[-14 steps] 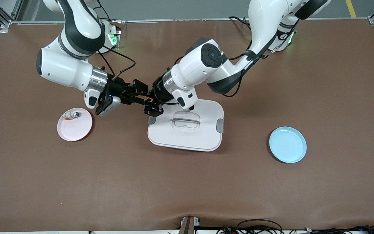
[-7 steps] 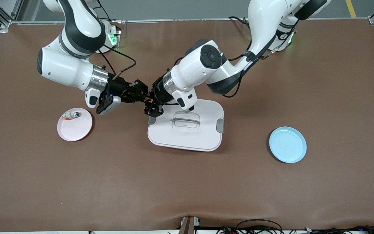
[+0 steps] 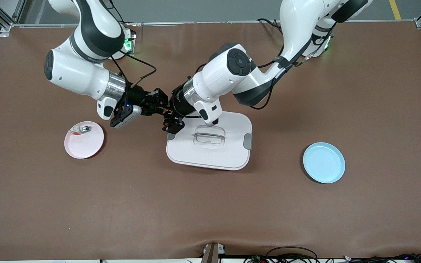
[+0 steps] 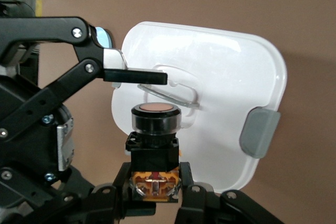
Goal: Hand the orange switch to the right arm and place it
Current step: 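Open the left gripper and withdraw while the right gripper carries the switch, then lower the switch onto the white plate with the right gripper, then open the right gripper and raise it away from the white plate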
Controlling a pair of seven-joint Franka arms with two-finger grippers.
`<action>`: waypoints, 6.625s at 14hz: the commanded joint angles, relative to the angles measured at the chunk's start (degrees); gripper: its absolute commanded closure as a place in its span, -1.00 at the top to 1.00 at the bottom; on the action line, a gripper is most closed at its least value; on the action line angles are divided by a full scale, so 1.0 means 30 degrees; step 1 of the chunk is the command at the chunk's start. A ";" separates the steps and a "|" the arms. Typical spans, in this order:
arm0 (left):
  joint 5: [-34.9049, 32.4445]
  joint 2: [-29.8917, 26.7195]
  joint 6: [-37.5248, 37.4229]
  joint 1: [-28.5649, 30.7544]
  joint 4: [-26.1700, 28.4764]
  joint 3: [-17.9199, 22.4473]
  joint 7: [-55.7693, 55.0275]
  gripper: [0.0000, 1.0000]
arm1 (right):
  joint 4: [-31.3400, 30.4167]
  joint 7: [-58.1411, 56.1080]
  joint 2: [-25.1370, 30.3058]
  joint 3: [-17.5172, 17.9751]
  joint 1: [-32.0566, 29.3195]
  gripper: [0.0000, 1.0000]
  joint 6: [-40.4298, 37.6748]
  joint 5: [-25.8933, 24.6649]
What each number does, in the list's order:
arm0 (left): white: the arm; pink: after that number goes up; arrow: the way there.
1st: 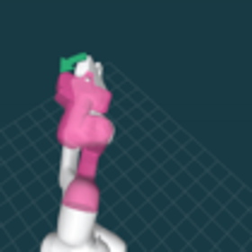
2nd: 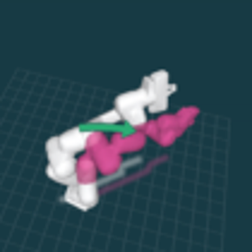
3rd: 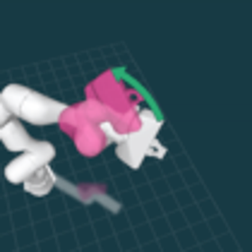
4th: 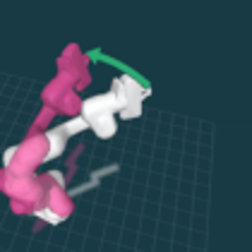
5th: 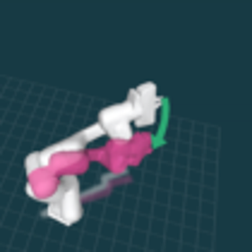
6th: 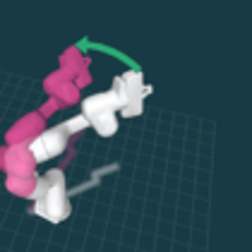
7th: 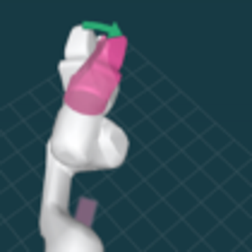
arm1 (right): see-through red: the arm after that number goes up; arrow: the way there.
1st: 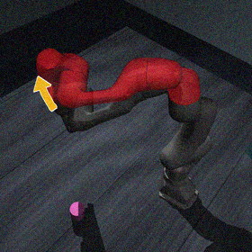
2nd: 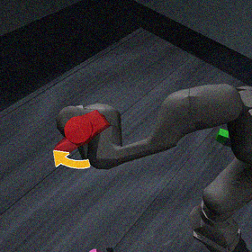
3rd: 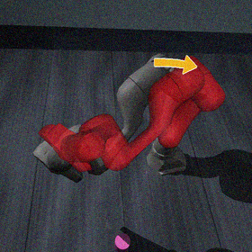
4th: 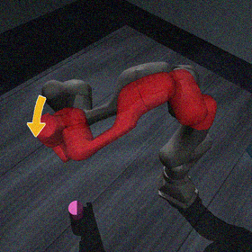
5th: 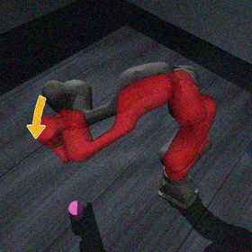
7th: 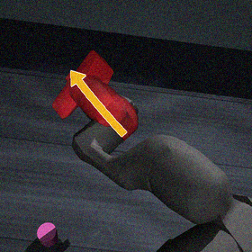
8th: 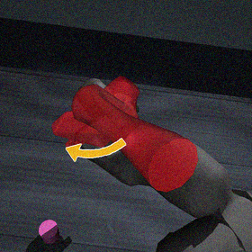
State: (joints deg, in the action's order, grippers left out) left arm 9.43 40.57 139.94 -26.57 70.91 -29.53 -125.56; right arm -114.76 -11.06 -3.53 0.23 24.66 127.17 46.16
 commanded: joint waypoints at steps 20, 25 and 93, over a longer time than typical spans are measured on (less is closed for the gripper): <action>-0.6390 -0.5346 -1.3975 0.8471 0.0300 0.0118 1.7763 1.00 | 0.0695 -1.5667 -0.0668 -0.0312 -0.7219 -1.00 -0.4568 -1.1605; -0.7362 -0.5758 -1.4977 1.0612 0.0329 0.0147 1.9112 1.00 | 0.0023 -1.9162 -0.0611 -0.0312 -0.8160 -1.00 -0.4305 -1.3713; -0.3584 -1.4839 -1.7409 0.9004 0.7124 0.7676 3.9685 1.00 | -0.2470 -1.4336 -0.0058 -0.0194 -1.0123 1.00 -0.3245 -1.6121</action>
State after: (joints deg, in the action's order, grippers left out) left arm -1.67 -1.48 87.54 0.15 89.84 -6.36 -7.56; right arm -122.65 -57.89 -6.60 -0.25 -5.73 120.47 -2.98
